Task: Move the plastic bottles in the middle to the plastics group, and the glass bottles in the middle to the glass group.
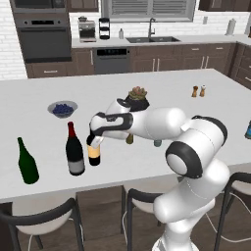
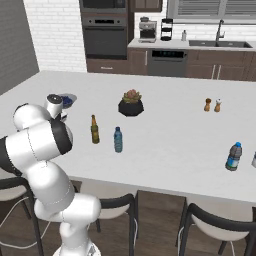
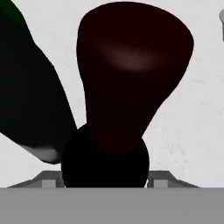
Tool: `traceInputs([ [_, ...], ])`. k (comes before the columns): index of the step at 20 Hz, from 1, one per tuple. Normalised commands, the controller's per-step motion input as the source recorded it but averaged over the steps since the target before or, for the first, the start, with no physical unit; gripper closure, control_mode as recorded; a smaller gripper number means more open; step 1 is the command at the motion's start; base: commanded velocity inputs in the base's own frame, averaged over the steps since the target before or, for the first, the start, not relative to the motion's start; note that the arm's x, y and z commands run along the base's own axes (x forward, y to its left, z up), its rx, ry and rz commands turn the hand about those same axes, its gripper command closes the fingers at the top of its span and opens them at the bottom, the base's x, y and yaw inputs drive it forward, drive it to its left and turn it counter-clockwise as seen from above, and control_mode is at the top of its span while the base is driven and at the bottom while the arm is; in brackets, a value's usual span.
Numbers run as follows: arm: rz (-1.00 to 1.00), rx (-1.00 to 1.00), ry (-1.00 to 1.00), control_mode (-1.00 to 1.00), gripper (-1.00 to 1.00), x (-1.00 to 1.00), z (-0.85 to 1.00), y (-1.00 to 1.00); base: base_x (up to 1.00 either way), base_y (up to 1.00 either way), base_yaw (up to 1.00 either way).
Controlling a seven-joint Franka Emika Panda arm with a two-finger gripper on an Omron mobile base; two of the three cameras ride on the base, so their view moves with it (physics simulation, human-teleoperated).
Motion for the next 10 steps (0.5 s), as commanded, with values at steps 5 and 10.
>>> traceInputs([
  [5,0.00,0.00,0.00,-1.00,1.00,0.00,0.00,0.00,0.00,0.00,0.00],
  [10,0.00,0.00,0.00,-1.00,-1.00,0.00,0.00,0.00,0.00,0.00,0.00],
])
